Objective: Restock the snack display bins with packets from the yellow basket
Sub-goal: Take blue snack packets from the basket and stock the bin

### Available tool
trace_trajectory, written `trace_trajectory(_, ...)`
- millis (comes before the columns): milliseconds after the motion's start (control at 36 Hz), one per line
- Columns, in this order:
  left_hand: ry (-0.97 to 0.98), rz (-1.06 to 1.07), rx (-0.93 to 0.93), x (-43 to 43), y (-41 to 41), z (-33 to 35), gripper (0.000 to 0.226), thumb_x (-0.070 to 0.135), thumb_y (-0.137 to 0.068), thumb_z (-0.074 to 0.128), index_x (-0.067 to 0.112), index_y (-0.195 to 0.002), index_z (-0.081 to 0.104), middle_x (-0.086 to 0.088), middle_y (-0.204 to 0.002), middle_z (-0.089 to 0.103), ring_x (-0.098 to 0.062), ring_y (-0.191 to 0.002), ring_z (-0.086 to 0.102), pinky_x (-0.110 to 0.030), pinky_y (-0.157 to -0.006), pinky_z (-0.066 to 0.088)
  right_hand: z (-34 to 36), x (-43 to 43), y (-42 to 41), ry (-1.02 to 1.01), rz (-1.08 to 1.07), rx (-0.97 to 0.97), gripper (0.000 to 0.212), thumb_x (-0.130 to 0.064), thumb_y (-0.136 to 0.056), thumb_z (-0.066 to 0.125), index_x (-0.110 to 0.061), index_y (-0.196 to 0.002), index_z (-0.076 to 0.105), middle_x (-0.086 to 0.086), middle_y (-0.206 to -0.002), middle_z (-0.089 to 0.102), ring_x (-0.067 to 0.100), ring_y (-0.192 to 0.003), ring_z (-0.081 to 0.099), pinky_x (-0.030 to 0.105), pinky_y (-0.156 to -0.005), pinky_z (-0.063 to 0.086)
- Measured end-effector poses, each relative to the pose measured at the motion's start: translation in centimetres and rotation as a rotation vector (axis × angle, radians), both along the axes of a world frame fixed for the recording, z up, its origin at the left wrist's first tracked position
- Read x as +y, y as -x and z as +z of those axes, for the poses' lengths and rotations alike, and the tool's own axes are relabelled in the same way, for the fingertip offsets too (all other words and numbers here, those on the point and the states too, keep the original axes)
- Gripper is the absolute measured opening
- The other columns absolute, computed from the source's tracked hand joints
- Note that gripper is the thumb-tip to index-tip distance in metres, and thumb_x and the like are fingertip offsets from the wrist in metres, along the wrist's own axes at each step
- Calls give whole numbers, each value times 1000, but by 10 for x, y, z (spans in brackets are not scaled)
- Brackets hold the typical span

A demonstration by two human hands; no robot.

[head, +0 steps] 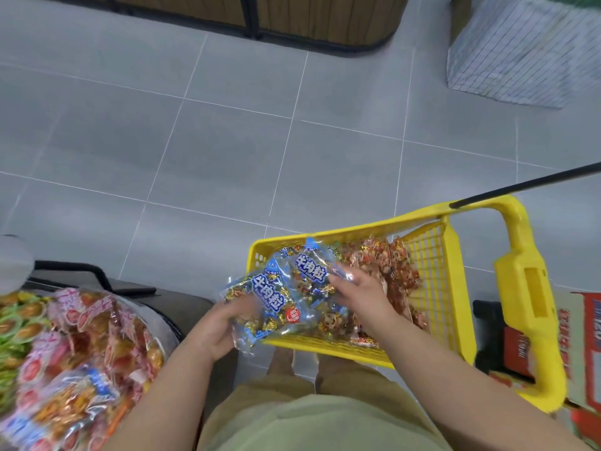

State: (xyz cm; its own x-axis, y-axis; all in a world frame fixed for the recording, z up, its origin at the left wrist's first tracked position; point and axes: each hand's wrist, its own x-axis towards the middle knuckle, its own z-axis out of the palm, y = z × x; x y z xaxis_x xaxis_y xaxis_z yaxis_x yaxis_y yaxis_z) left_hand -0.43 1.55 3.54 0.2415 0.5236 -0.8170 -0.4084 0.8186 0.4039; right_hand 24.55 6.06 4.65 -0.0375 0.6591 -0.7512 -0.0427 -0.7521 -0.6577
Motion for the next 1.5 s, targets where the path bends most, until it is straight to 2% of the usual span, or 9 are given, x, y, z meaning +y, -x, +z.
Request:
trace_trajectory(194,9,183,-14,-13,19,-2,27,9,-75,52,5,-79,79,-15,-83,75,-27,-71,73,-34,-59,59,-9,-12,57,164,110,127,20,-8,-86,66,-15,-103,57,0,-94,59,10,-61,58,21,-57,51)
trace_trajectory(611,145,233,49,-44,40,-30,22,12,-76,58,7,-73,79,-12,-79,75,-24,-70,73,-30,-58,58,-57,-28,66,426,163,380,16,-24,-90,62,-18,-105,65,-6,-98,68,13,-74,68,29,-68,55)
trace_trajectory(750,165,162,70,-43,36,-39,18,9,-73,60,4,-76,77,-13,-80,75,-23,-70,73,-27,-56,57,-96,-18,42,124,330,-391,19,-23,-93,57,-14,-108,63,5,-115,65,17,-96,62,23,-73,49)
trace_trajectory(861,195,117,107,-44,37,-42,19,8,-71,62,2,-84,74,-12,-81,75,-21,-70,73,-26,-55,57,-128,-14,14,-24,719,-879,50,-24,-86,63,-16,-134,49,11,-131,52,30,-116,51,41,-99,44)
trace_trajectory(972,190,49,181,-48,41,-44,25,14,-71,64,6,-94,66,0,-79,76,-8,-70,72,-30,-79,53,-144,-17,6,47,1033,-952,73,-41,-81,69,-18,-142,37,9,-136,50,28,-124,45,38,-101,42)
trace_trajectory(1167,180,18,214,-56,44,-43,27,23,-69,63,15,-95,61,17,-65,71,7,-55,65,-25,-68,46,-129,-13,9,51,1077,-933,55,-40,-81,69,-21,-129,52,2,-105,65,20,-78,62,34,-70,54)
trace_trajectory(1250,164,72,171,-61,43,-40,37,21,-71,65,6,-105,64,-3,-87,77,-11,-75,73,-23,-52,56,-111,-15,6,44,1018,-844,49,-35,-85,65,-17,-130,53,2,-98,63,18,-73,58,29,-60,47)
trace_trajectory(1361,136,176,144,-70,36,-31,39,20,-73,65,2,-107,65,-14,-95,74,-24,-84,73,-29,-64,59,-84,-21,-2,-78,880,-801,39,-31,-87,64,-11,-120,57,9,-96,61,17,-66,53,31,-59,43)
trace_trajectory(1500,43,318,162,-91,20,-10,27,19,-74,64,5,-95,73,-13,-93,75,-25,-83,72,-37,-78,57,-47,-28,-12,-94,579,-602,65,-36,-86,67,-9,-139,41,10,-139,47,30,-116,53,37,-92,43)
